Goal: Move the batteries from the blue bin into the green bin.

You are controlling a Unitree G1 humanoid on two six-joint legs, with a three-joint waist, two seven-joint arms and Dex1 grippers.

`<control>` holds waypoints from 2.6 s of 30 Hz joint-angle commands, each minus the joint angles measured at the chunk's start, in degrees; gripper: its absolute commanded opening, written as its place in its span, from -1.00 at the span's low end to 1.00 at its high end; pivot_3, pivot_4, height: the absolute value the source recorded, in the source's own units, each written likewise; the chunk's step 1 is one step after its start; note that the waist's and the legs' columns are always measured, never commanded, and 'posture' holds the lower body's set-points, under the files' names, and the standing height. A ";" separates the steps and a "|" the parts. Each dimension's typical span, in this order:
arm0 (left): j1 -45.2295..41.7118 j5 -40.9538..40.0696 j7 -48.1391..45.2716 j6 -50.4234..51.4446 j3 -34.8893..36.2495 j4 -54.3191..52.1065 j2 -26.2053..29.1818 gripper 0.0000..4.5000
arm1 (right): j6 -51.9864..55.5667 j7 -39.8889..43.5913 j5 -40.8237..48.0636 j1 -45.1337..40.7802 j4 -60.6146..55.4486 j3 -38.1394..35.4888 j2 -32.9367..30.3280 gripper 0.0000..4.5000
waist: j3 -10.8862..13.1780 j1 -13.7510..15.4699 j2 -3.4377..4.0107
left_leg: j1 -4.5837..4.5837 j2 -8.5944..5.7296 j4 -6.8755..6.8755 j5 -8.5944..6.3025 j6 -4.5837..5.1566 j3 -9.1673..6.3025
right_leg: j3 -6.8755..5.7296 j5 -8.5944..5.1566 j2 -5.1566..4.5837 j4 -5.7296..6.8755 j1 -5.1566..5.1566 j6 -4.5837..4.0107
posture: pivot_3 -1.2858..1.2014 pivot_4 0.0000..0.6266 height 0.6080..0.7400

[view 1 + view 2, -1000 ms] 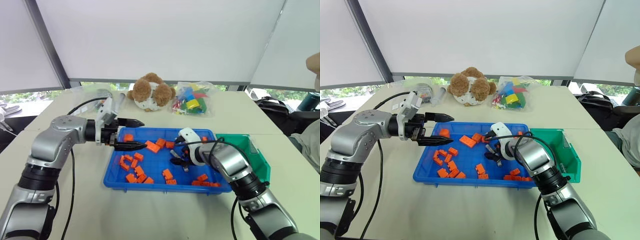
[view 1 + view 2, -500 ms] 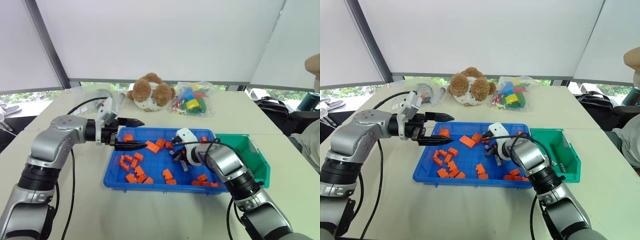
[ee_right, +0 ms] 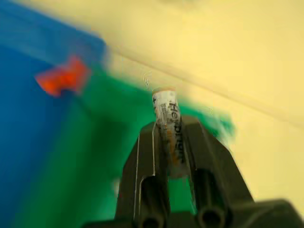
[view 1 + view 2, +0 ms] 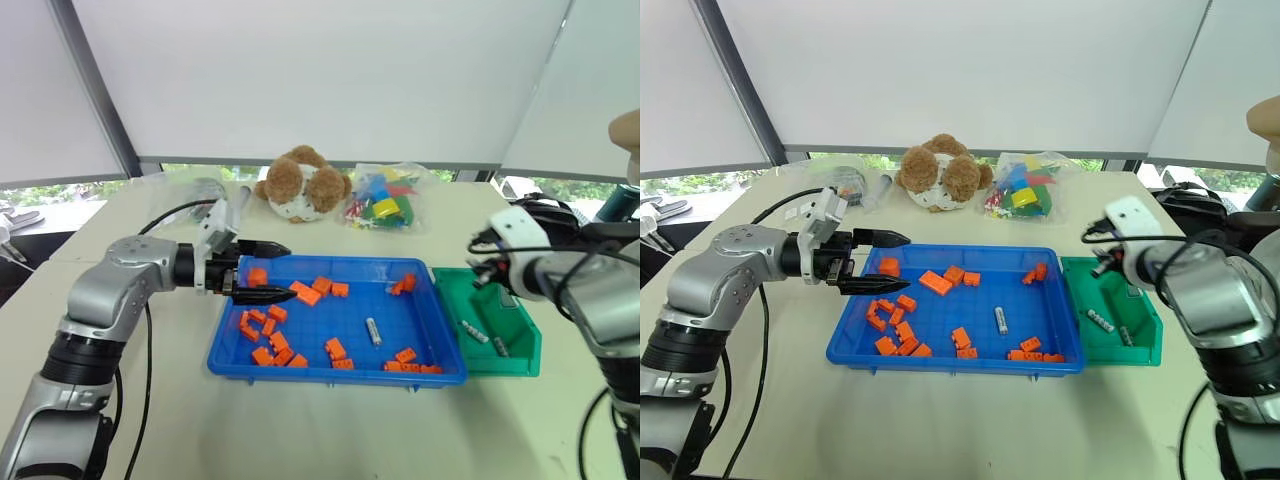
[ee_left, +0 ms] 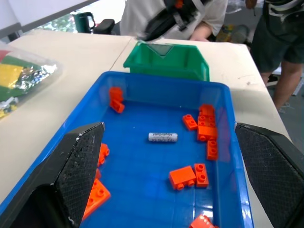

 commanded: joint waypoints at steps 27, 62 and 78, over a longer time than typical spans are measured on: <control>-2.00 0.58 -1.26 -0.73 0.85 -0.41 0.56 1.00 | 13.91 -15.06 7.24 -2.98 -12.72 9.37 28.42 0.98 | -0.01 0.39 0.01 | -0.06 0.00 0.03 0.00 -0.01 -0.05 | -0.05 0.00 -0.03 0.07 -0.01 0.00 | 0.03 -0.52 0.89; -0.29 -0.64 0.44 0.28 0.89 -2.21 1.19 1.00 | 12.80 -10.10 9.69 -6.84 -11.78 -6.50 11.68 -0.99 | -0.02 0.36 -0.01 | -0.04 0.00 -0.02 -0.01 0.01 -0.04 | -0.05 0.00 -0.02 0.01 -0.01 0.00 | 0.03 -0.52 0.89; -0.63 -0.71 0.08 1.01 0.62 -2.66 0.71 1.00 | 6.67 -4.65 12.34 2.70 -10.38 -11.45 2.56 0.99 | -0.02 0.31 -0.01 | -0.03 0.00 -0.01 -0.01 0.01 -0.03 | -0.01 0.00 0.00 0.00 -0.01 0.00 | 0.03 -0.52 0.89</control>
